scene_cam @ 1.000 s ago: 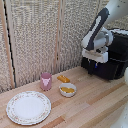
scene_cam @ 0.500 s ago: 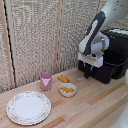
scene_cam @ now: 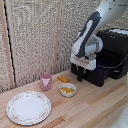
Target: Carefully navigate your gripper to the air fryer's handle. Confidently seize the handle using your gripper. Gradually bring the handle toward yourself to access the air fryer.
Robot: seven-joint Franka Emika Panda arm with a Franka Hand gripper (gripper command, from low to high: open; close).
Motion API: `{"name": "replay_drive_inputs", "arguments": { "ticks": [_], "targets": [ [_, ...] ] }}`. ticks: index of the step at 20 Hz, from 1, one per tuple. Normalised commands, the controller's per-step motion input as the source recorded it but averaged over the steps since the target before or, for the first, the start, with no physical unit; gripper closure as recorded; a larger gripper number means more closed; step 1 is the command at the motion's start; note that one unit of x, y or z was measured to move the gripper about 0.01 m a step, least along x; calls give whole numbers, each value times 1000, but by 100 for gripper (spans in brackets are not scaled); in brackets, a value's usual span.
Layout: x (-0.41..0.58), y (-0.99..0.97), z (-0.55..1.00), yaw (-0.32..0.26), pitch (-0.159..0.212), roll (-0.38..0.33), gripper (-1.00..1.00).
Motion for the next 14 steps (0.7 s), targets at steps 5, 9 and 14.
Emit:
{"name": "replay_drive_inputs", "arguments": {
  "ticks": [5, 9, 14],
  "targets": [
    [-25, 1, 497, -85, 28, -90, -100],
    [46, 50, 691, -50, 55, 0, -100],
    [5, -11, 880, -90, 38, 27, -100]
  ]
}}
